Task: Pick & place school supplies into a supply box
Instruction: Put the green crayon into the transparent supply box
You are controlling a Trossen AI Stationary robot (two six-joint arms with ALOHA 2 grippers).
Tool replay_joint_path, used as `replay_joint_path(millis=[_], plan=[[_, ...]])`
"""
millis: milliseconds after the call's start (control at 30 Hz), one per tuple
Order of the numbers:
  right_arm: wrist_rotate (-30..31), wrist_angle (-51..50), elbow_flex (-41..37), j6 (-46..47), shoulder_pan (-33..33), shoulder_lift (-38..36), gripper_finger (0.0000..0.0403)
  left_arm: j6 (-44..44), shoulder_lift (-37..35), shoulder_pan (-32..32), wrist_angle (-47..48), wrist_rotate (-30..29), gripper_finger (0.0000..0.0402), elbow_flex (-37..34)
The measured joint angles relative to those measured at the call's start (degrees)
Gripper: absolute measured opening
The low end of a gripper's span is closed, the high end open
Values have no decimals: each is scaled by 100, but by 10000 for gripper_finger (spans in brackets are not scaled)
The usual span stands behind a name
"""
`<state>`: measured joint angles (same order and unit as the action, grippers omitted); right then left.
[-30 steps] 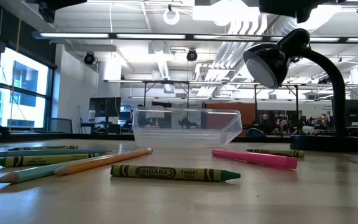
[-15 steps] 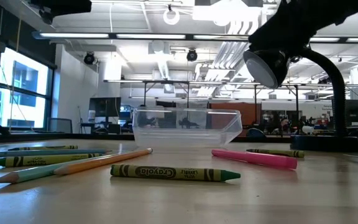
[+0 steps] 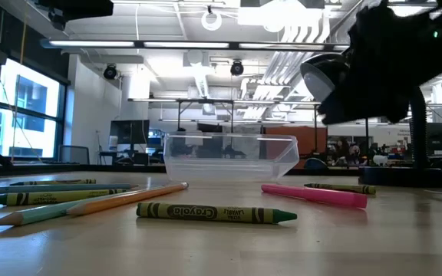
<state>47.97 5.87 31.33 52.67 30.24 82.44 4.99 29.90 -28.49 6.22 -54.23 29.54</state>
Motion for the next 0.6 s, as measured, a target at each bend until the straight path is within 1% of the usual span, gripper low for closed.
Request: replay_joint_path(millis=[167,300,400,600], plan=[[14,155,0,383,-34,671,142,32,-1,0,-4,78,117,0],[139,253,21,521,16,1104,142,324,-3,0,-4,177,117,0],[318,243,24,542,31,1268,142,428,-1,-1,-4,345,117,0],[205,249,24,583,-23,1289,142,429,-1,0,-4,367,117,0]])
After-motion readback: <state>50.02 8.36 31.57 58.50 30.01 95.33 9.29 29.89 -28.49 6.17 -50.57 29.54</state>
